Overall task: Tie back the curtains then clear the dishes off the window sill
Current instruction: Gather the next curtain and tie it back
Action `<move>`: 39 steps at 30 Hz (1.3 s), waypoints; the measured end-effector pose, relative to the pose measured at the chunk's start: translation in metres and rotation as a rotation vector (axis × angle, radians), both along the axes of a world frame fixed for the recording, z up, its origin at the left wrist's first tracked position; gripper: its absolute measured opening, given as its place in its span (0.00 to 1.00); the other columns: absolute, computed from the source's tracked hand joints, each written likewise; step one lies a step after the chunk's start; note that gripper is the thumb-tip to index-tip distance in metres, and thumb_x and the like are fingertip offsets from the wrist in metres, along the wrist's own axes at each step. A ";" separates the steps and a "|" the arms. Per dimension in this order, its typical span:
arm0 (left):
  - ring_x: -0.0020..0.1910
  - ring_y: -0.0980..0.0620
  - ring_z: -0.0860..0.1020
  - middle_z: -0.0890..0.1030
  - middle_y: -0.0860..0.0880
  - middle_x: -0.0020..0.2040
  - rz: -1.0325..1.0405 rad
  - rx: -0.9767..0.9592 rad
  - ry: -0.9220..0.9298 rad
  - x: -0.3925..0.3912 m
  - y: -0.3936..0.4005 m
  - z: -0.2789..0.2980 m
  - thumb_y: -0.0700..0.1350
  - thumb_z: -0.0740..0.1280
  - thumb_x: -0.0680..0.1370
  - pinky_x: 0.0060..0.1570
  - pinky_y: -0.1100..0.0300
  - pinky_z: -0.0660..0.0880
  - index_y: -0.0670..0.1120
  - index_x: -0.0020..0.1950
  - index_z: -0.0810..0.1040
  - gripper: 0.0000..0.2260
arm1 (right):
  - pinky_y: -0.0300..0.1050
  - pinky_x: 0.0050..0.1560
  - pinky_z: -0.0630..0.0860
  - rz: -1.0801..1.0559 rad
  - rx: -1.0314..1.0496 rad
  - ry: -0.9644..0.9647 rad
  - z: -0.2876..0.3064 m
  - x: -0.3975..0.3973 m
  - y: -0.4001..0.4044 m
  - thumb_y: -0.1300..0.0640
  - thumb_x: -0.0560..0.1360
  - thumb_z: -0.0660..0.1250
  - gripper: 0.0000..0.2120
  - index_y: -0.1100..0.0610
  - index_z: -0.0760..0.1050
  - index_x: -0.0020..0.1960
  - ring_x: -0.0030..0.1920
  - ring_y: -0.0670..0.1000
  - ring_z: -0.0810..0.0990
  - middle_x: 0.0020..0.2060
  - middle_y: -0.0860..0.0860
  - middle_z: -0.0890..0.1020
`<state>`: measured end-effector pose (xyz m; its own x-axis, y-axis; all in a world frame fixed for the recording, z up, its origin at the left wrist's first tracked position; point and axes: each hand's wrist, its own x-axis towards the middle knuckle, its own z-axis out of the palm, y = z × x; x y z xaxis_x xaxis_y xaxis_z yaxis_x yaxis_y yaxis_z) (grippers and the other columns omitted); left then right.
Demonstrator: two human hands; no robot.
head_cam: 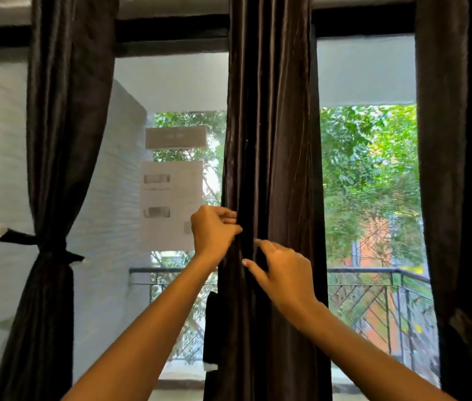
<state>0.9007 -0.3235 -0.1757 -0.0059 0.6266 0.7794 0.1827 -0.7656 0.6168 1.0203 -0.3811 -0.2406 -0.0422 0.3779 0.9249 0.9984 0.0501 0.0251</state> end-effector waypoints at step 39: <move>0.38 0.59 0.83 0.85 0.55 0.37 -0.163 0.034 0.080 -0.094 0.047 -0.135 0.41 0.72 0.73 0.42 0.63 0.80 0.52 0.45 0.85 0.06 | 0.39 0.21 0.73 0.037 -0.026 0.148 -0.128 -0.106 0.062 0.65 0.62 0.75 0.35 0.58 0.72 0.67 0.46 0.53 0.81 0.55 0.54 0.75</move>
